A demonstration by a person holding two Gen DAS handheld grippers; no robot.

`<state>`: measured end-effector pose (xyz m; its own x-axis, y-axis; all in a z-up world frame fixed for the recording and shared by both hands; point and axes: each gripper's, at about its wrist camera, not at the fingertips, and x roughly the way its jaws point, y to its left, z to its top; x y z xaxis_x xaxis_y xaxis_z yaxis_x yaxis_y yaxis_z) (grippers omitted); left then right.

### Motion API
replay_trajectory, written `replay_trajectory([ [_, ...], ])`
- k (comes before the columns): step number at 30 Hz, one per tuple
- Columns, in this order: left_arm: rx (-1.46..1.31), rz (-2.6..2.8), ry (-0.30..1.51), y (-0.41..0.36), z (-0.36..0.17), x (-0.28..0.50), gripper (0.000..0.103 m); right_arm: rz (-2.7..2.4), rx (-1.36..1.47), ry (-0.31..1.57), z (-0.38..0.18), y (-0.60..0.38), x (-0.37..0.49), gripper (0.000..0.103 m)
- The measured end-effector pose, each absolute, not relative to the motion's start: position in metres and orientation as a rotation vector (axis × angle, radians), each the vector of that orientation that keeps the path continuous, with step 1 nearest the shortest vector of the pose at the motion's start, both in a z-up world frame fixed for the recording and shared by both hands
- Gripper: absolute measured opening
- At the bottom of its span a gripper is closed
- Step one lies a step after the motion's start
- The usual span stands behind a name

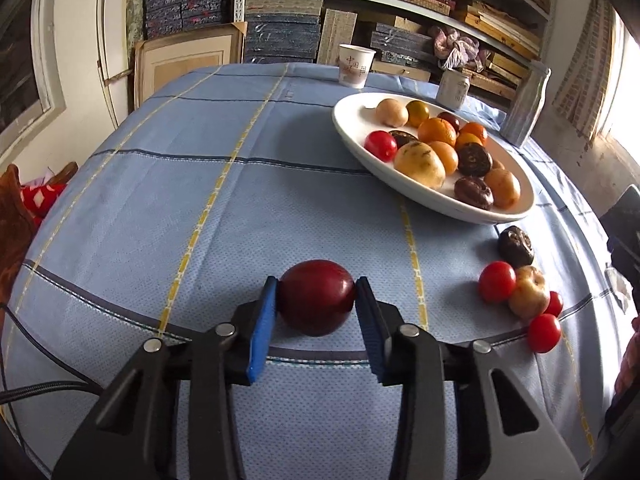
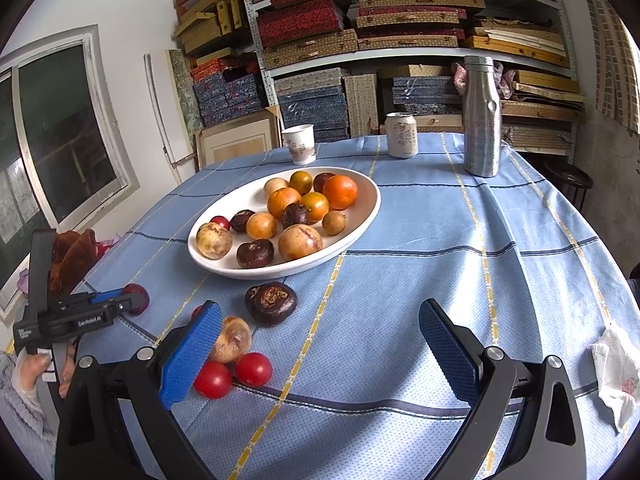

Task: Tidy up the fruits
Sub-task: 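Grasp a red tomato with the right tool while the left tool holds the onion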

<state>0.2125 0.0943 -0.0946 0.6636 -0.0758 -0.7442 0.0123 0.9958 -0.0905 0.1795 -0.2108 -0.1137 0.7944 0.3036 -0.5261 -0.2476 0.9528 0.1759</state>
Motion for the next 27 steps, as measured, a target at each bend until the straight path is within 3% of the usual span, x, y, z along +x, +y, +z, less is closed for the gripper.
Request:
replay_trajectory([
  [11, -0.053, -0.047, 0.843, 0.092, -0.094, 0.211, 0.038, 0.372, 0.051, 0.631, -0.121, -0.195, 0.178, 0.099],
  [15, -0.048, -0.045, 0.843, 0.091, -0.094, 0.211, 0.039, 0.398, -0.002, 0.675, -0.128, -0.183, 0.18, 0.085],
  [18, -0.048, -0.042, 0.846, 0.092, -0.094, 0.211, 0.039, 0.401, -0.027, 0.712, -0.133, -0.177, 0.183, 0.065],
  [21, -0.058, -0.031, 0.862, 0.094, -0.097, 0.213, 0.039, 0.4, -0.067, 0.758, -0.142, -0.168, 0.187, 0.054],
  [27, -0.059, -0.029, 0.873, 0.094, -0.099, 0.214, 0.039, 0.415, -0.158, 0.768, -0.147, -0.15, 0.183, 0.053],
])
